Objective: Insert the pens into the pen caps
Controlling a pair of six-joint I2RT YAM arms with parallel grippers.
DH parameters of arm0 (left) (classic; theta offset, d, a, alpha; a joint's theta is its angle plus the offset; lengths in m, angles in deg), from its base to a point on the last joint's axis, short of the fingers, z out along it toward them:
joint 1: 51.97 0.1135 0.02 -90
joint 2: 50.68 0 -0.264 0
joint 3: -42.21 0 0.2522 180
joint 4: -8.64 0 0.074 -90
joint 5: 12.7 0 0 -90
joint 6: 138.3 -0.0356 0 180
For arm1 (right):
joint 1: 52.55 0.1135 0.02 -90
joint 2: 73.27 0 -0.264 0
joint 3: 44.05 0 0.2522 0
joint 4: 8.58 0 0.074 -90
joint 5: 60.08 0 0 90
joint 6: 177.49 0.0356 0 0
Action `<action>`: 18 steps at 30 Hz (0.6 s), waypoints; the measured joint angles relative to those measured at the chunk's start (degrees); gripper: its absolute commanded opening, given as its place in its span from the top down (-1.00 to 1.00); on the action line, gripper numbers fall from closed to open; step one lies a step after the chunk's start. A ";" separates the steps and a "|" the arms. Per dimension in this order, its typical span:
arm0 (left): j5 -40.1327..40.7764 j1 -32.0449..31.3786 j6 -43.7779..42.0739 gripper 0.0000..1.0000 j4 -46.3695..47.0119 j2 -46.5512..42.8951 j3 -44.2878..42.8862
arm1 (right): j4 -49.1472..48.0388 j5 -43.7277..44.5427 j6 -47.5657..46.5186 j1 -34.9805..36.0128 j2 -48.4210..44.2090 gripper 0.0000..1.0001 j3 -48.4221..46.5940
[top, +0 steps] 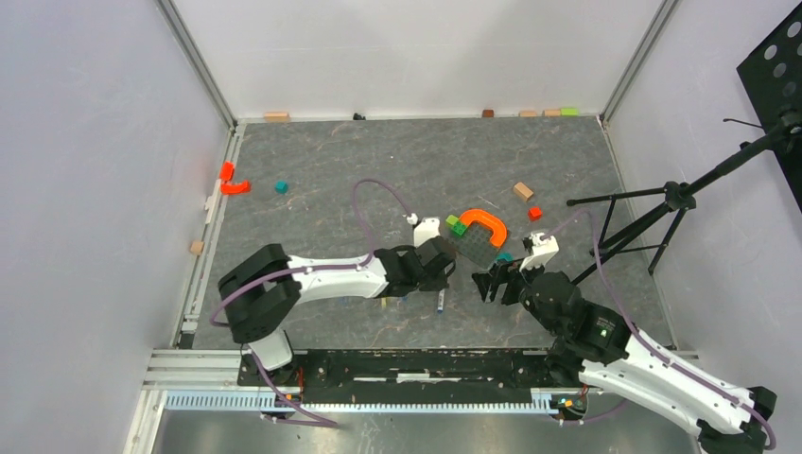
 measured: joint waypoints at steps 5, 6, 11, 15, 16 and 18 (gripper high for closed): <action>-1.33 0.00 -1.20 0.95 3.30 -8.11 3.15 | -8.13 -6.97 -1.77 0.00 -4.59 -0.60 4.96; -1.44 0.00 -1.51 0.96 3.87 -9.75 3.56 | -9.53 -8.28 -1.92 0.00 -5.31 -0.60 5.73; -2.03 0.00 -2.64 0.96 7.67 -18.25 6.49 | -15.78 -14.36 -2.16 0.00 -8.00 -0.53 7.82; -2.99 0.00 -3.93 0.96 10.80 -25.14 9.55 | -20.37 -18.23 -1.90 0.00 -7.63 -0.45 7.89; -3.15 0.00 -4.33 0.96 11.61 -26.97 10.34 | -21.62 -19.10 -1.73 0.00 -7.08 -0.44 7.89; -4.02 0.00 -5.29 0.95 13.18 -30.47 11.67 | -23.63 -20.96 -1.38 0.00 -5.68 -0.41 7.89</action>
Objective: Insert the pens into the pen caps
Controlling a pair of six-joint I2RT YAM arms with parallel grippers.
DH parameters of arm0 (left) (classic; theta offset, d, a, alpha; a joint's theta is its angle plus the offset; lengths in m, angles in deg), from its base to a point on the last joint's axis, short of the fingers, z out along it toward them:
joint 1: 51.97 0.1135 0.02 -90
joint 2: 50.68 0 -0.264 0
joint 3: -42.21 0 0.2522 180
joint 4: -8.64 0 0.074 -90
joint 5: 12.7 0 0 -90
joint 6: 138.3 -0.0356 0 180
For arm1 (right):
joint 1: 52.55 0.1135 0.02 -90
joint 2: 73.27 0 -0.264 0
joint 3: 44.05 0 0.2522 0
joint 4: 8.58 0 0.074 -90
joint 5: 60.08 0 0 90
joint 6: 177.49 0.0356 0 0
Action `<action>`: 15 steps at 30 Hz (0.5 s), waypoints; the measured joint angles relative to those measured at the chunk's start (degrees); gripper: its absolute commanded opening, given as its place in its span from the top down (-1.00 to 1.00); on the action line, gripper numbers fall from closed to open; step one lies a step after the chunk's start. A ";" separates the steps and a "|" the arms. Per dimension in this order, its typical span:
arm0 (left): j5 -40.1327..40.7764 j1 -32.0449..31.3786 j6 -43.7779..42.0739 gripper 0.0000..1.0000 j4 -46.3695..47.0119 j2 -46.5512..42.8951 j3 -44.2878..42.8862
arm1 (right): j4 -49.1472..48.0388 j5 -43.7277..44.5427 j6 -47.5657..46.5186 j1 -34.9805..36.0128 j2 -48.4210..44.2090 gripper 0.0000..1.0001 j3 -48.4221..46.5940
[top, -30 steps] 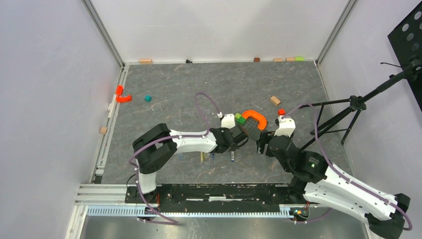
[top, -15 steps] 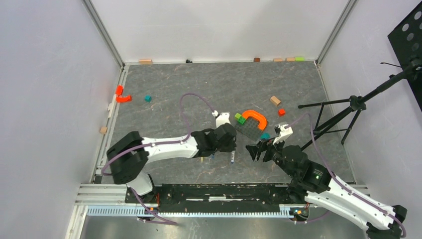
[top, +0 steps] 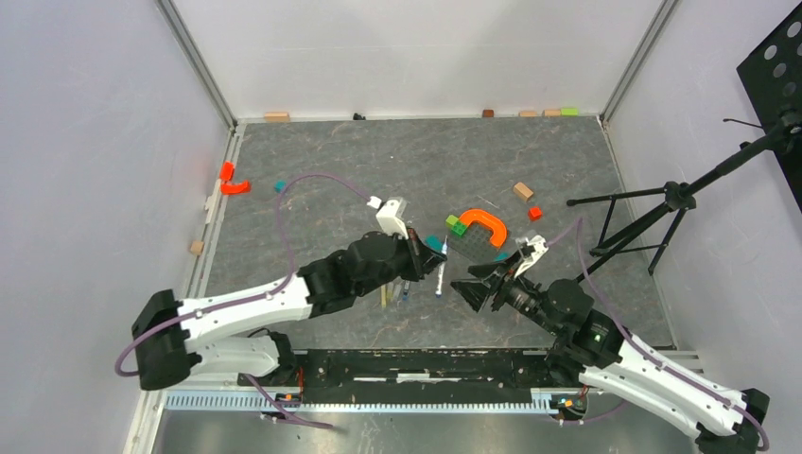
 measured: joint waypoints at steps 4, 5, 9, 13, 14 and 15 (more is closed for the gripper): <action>-1.42 0.00 -1.90 0.96 3.17 -5.77 2.27 | -2.67 -2.71 0.85 0.00 3.82 -0.37 -0.39; -1.57 0.00 -2.23 0.96 3.67 -6.78 2.62 | -3.41 -3.48 1.01 0.00 5.03 -0.36 -0.68; -2.14 0.00 -3.78 0.95 5.62 -9.75 3.93 | -7.43 -7.65 1.53 0.00 8.83 -0.35 -1.51; -2.62 0.00 -4.92 0.95 6.40 -11.17 4.92 | -13.25 -13.33 2.05 0.00 11.23 -0.34 -1.97; -2.67 0.00 -5.07 0.95 6.51 -11.50 5.22 | -14.56 -14.64 2.36 0.00 11.67 -0.33 -2.05; -2.75 0.00 -5.11 0.96 6.54 -11.69 5.42 | -15.45 -15.69 2.49 0.00 12.07 -0.32 -2.25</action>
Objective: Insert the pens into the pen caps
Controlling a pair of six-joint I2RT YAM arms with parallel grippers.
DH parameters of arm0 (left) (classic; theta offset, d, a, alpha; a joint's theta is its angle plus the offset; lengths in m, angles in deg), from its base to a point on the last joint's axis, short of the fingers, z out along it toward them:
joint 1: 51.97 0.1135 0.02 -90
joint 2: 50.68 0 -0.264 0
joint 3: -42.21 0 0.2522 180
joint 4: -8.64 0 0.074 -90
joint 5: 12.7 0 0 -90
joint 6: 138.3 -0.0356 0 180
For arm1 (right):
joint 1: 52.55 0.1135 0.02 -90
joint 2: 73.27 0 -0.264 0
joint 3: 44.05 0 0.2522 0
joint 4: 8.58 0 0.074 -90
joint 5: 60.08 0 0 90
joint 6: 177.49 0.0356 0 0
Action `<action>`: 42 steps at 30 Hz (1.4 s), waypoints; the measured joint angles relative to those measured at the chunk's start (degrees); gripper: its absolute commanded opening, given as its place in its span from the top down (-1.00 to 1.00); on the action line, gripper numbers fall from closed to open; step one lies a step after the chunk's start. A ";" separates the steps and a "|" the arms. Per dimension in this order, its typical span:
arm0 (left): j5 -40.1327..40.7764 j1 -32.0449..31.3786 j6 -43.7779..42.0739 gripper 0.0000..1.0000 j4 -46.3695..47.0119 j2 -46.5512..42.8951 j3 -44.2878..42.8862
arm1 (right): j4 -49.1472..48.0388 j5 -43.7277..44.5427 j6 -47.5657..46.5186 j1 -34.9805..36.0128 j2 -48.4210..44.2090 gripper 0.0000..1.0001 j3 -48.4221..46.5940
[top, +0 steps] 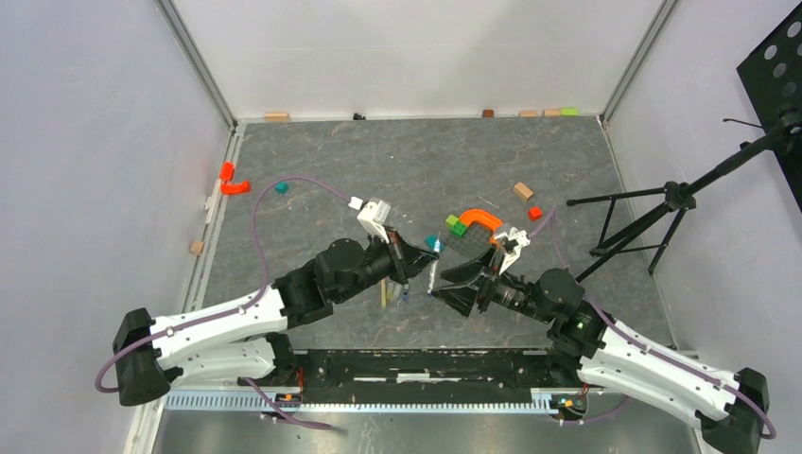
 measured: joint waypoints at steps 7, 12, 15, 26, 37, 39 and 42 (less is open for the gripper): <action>-0.70 0.00 -0.24 0.95 1.44 -1.51 1.40 | -5.05 -3.63 1.42 0.00 4.09 -0.27 -1.22; -0.79 0.00 -0.70 0.95 2.64 -2.75 1.86 | -5.84 -4.13 1.99 0.00 5.73 -0.29 -1.22; -0.87 0.00 -0.81 0.96 3.15 -3.54 1.88 | -6.16 -4.00 2.08 0.00 5.62 -0.26 -1.22; -1.90 0.00 -0.85 0.96 6.23 -4.13 3.48 | -10.45 -3.98 3.19 0.00 8.61 0.25 -1.25; -2.21 0.00 -1.49 0.96 11.13 -6.60 6.84 | -11.37 -2.36 5.09 -0.35 10.60 1.00 -1.29; -2.19 0.00 -1.66 0.66 11.74 -6.93 7.50 | -11.19 -2.38 5.07 -0.33 10.99 1.00 -1.44; -2.40 0.00 -2.62 -0.50 12.17 -7.43 8.04 | -10.91 -2.38 4.85 -0.31 11.21 1.00 -1.70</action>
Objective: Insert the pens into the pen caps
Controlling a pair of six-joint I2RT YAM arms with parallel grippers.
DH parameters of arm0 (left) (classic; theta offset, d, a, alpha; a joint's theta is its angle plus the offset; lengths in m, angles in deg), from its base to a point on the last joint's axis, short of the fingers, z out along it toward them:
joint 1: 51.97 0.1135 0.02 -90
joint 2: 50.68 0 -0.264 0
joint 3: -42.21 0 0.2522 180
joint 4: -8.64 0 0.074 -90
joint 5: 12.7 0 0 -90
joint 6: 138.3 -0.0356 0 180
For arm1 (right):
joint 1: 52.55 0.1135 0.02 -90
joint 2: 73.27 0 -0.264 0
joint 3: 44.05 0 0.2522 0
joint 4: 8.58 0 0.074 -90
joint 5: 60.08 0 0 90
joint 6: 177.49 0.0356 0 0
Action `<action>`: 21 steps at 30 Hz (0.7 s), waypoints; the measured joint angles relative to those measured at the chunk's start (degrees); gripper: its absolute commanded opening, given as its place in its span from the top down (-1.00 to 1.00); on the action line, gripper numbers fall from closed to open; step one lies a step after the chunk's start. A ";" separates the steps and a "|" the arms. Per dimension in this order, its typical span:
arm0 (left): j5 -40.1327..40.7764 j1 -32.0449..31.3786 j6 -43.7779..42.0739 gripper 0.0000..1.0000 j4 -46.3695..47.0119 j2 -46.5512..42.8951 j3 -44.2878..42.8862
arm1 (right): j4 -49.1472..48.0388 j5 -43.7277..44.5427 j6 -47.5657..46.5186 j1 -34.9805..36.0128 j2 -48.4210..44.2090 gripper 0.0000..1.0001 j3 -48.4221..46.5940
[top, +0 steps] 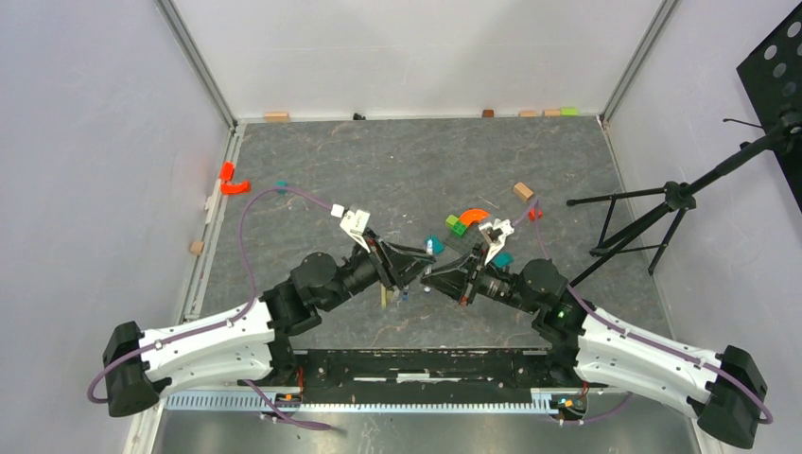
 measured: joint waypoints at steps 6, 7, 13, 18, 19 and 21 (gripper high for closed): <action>-1.25 -0.07 -1.97 -0.97 -1.03 -4.55 2.75 | 4.92 0.04 -4.79 0.00 -0.11 1.00 -2.71; -1.22 -0.07 -2.43 -0.95 -2.73 -5.84 2.80 | 6.03 -0.04 -5.77 0.00 -0.24 1.00 -3.21; -3.45 -0.07 -5.42 -0.66 -11.10 -11.58 0.31 | 12.13 -5.31 -12.74 -0.04 -0.79 1.00 -5.73; -5.64 -0.07 -7.13 -0.40 -14.43 -12.81 -1.75 | 15.52 -10.29 -16.96 -0.04 -0.76 1.00 -7.28; -5.81 -0.07 -7.32 -0.36 -14.60 -12.81 -1.75 | 15.85 -10.86 -17.49 -0.04 -0.76 1.00 -7.56; -6.12 -0.07 -7.63 -0.30 -14.71 -12.44 -1.75 | 16.31 -11.98 -18.23 -0.04 -0.72 1.00 -8.15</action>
